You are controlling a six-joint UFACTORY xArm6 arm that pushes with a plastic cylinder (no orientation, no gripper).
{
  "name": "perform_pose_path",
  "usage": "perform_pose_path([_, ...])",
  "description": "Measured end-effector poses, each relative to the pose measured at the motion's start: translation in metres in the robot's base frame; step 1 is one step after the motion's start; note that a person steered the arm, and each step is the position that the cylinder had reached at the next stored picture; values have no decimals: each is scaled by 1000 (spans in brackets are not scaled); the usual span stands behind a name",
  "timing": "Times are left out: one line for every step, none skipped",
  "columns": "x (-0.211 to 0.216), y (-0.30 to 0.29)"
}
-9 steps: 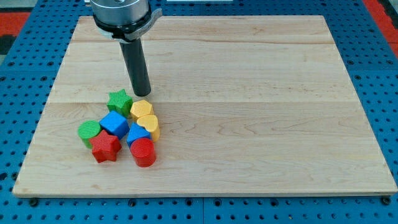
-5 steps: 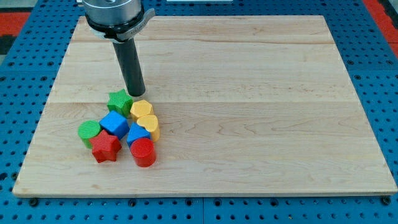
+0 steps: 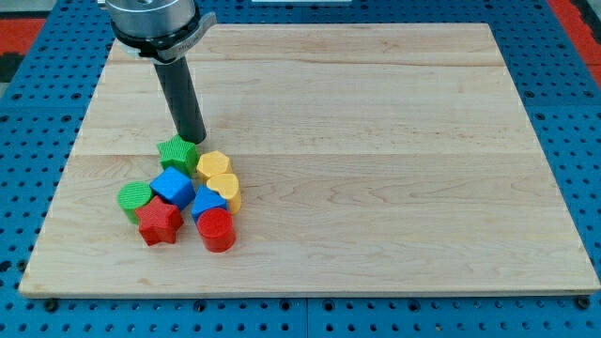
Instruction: Move the green star to the left side slightly
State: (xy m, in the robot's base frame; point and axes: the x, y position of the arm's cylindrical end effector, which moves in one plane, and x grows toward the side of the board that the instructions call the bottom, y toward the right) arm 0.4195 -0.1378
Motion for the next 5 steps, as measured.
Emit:
perform_pose_path([0,-1])
perform_pose_path([-2,-13])
perform_pose_path([-3,-24])
perform_pose_path([-3,-25])
perform_pose_path([-3,-28])
